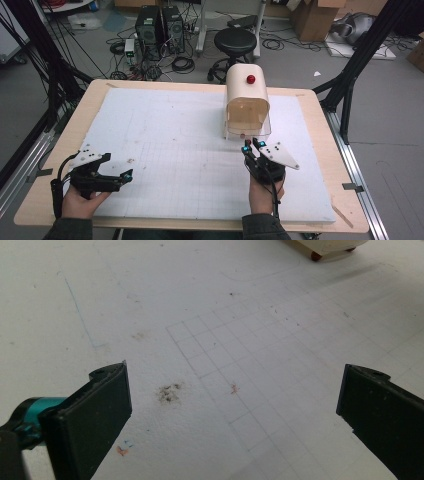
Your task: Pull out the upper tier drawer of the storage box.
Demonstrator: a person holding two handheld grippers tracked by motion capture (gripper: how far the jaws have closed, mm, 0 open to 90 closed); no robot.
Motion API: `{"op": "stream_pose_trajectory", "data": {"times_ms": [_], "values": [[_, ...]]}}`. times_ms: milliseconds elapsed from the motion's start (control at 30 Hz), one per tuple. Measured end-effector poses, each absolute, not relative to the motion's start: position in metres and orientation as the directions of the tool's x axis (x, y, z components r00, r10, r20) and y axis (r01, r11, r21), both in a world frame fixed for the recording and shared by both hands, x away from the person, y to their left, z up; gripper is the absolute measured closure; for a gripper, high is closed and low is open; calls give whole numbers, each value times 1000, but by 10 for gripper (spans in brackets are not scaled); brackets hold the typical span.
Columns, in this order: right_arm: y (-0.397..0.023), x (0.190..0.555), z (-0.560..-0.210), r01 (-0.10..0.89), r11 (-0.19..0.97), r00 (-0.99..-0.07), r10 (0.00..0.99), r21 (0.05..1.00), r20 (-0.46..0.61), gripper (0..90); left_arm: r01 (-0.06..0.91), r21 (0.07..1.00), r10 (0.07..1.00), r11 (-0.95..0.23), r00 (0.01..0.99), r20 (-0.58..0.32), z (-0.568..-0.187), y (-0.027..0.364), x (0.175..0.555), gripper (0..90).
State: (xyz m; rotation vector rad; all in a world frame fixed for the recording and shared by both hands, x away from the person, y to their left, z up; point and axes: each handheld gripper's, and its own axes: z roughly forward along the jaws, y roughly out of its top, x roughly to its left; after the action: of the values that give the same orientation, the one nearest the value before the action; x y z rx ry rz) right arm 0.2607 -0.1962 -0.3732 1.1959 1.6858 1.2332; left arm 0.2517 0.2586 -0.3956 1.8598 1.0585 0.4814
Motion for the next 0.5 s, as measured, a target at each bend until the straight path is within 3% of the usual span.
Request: {"op": "stream_pose_trajectory", "data": {"times_ms": [500], "values": [[-197, 258, -377, 261, 115, -329, 944, 959, -23, 633, 469, 856, 827, -216, 554, -95, -396, 258, 251, 17]]}}
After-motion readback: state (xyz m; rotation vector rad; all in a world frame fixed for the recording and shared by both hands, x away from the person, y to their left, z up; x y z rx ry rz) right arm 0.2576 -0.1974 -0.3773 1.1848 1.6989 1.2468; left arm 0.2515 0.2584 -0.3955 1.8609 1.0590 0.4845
